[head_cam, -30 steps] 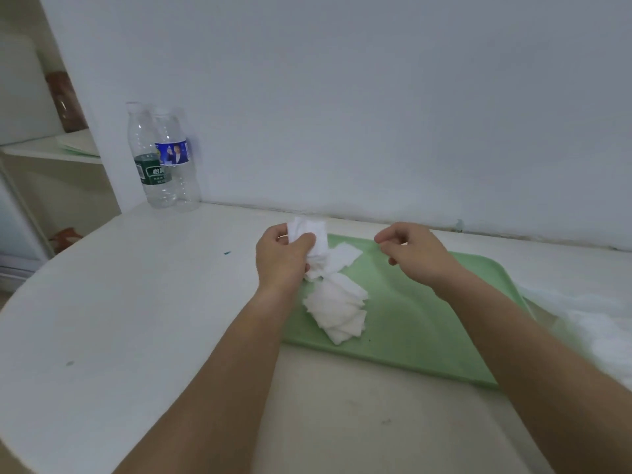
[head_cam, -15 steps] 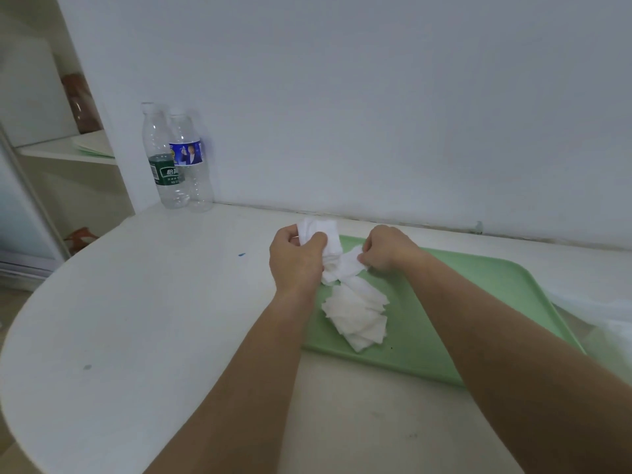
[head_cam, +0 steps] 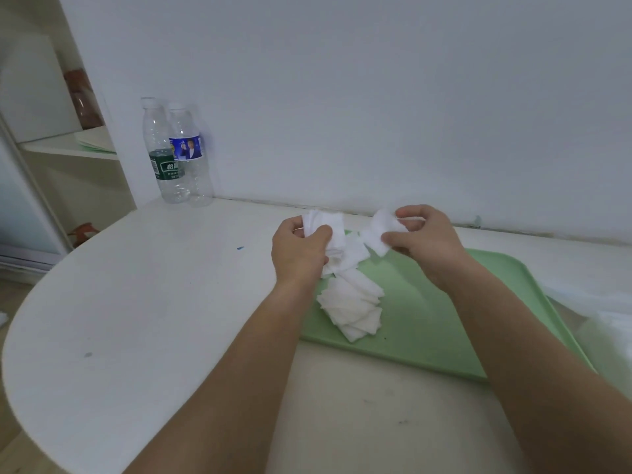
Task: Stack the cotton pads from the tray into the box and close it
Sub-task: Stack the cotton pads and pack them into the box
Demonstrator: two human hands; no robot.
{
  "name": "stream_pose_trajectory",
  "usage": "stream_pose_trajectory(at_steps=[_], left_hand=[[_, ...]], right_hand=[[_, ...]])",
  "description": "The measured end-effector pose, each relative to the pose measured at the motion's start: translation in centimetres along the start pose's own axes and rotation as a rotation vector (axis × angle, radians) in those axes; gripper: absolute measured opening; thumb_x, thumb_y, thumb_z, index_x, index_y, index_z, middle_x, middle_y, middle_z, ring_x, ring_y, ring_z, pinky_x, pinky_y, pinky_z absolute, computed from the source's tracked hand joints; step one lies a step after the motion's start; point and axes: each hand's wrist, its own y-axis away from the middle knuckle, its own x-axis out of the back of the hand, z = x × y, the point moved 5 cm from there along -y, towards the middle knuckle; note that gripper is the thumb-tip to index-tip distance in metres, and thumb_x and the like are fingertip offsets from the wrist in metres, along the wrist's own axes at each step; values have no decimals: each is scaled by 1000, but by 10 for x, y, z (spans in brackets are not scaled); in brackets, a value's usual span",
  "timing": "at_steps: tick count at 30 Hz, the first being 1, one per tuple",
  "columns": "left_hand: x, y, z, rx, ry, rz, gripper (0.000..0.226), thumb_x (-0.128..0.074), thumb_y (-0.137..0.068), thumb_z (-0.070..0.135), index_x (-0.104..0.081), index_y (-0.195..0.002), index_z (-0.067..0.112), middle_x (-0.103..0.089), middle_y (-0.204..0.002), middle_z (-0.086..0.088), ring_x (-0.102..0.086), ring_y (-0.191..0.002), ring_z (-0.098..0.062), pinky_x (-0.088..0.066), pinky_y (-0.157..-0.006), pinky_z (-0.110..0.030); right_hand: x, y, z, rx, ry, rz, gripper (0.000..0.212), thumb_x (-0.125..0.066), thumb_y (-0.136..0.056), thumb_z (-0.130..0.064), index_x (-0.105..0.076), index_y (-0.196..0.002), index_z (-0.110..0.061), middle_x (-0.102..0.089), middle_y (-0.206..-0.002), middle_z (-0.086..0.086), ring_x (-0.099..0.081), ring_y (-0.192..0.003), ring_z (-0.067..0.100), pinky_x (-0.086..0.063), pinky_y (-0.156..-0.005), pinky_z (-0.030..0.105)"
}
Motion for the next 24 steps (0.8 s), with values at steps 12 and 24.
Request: stream_pose_trajectory(at_steps=[12,24], left_hand=[[-21,15,6,-51,-15,-176,30,-75,-88,15,-62,-114,12,-74,-105,-4,-74,-86,-15,-58,-61,-22],[-30,20,8,-50,-19,-302,19,-69,-93,17,-65,-111,12,-77,-85,1,-73,-73,-12,-56,-59,-24]], right_hand=[[-7,22,-35,-21,-419,-267,29,-74,-82,4,-64,-108,-6,-77,-87,8,-75,-84,22,-60,-77,32],[-9,23,-31,4,-191,-166,34,-83,-73,4,-66,-101,-3,-74,-91,18,-75,-79,24,-61,-70,29]])
